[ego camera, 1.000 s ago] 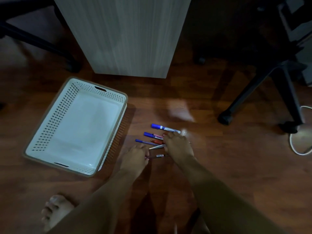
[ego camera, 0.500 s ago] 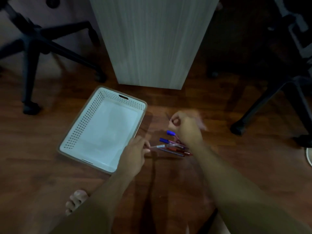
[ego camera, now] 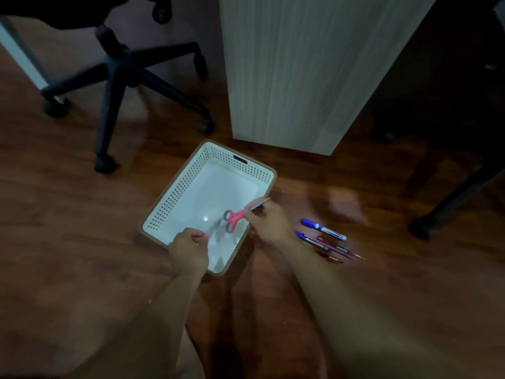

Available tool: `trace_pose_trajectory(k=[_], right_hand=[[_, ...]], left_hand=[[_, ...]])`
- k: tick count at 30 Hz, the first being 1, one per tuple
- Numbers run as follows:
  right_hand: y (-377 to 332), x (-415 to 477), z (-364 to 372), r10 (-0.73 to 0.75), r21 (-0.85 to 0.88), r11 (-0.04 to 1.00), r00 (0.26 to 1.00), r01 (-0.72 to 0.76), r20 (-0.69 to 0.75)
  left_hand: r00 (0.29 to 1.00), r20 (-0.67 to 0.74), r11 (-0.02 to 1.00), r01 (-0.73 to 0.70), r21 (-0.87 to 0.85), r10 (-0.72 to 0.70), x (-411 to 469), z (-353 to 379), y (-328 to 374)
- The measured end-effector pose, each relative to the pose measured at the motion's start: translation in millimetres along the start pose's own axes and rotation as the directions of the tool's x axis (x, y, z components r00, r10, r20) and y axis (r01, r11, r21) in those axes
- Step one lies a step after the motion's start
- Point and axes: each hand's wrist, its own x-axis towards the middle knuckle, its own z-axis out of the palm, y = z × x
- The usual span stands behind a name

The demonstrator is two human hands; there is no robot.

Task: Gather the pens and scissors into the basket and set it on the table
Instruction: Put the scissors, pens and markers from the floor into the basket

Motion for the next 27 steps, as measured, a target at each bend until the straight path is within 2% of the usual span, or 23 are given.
trace_pose_trajectory(k=[5, 9, 12, 14, 16, 18, 19, 21, 24, 25, 27], right_hand=[[15, 9, 12, 0.001, -0.093, 0.996, 0.997, -0.008, -0.078], [14, 23, -1, -0.028, -0.236, 0.972, 0.997, 0.012, -0.065], [14, 30, -13, -0.070, -0.254, 0.966, 0.994, 0.046, -0.088], [14, 34, -17, -0.093, -0.266, 0.962, 0.990, 0.061, -0.108], [15, 35, -21, -0.100, -0.287, 0.956, 0.989, 0.064, -0.113], [17, 35, -25, -0.102, -0.312, 0.948, 0.989, 0.064, -0.107], [19, 34, -28, -0.094, -0.308, 0.950, 0.990, 0.058, -0.102], [21, 31, -34, -0.084, -0.293, 0.955, 0.992, 0.052, -0.098], [20, 24, -46, -0.085, -0.280, 0.958, 0.992, 0.055, -0.095], [19, 22, -50, -0.083, -0.268, 0.962, 0.991, 0.054, -0.101], [20, 18, -60, -0.083, -0.251, 0.967, 0.989, 0.050, -0.124]], left_hand=[[0.994, 0.087, 0.998, 0.065, -0.019, -0.063, -10, 15, -5], [0.970, 0.192, 0.988, 0.154, -0.023, -0.147, -19, 30, 9], [0.947, 0.267, 0.981, 0.191, -0.026, -0.177, -23, 39, 25], [0.909, 0.363, 0.967, 0.244, -0.073, -0.202, -25, 46, 36], [0.829, 0.490, 0.906, 0.390, -0.163, -0.269, -27, 49, 50], [0.759, 0.571, 0.866, 0.475, -0.156, -0.313, -26, 47, 61], [0.749, 0.581, 0.866, 0.479, -0.142, -0.319, -24, 47, 66], [0.775, 0.548, 0.896, 0.433, -0.094, -0.316, -17, 46, 69], [0.851, 0.470, 0.972, 0.224, 0.076, -0.233, -9, 41, 67], [0.879, 0.435, 0.981, 0.173, 0.089, -0.195, -7, 40, 67], [0.911, 0.396, 0.992, 0.127, 0.005, -0.118, -9, 38, 70]])
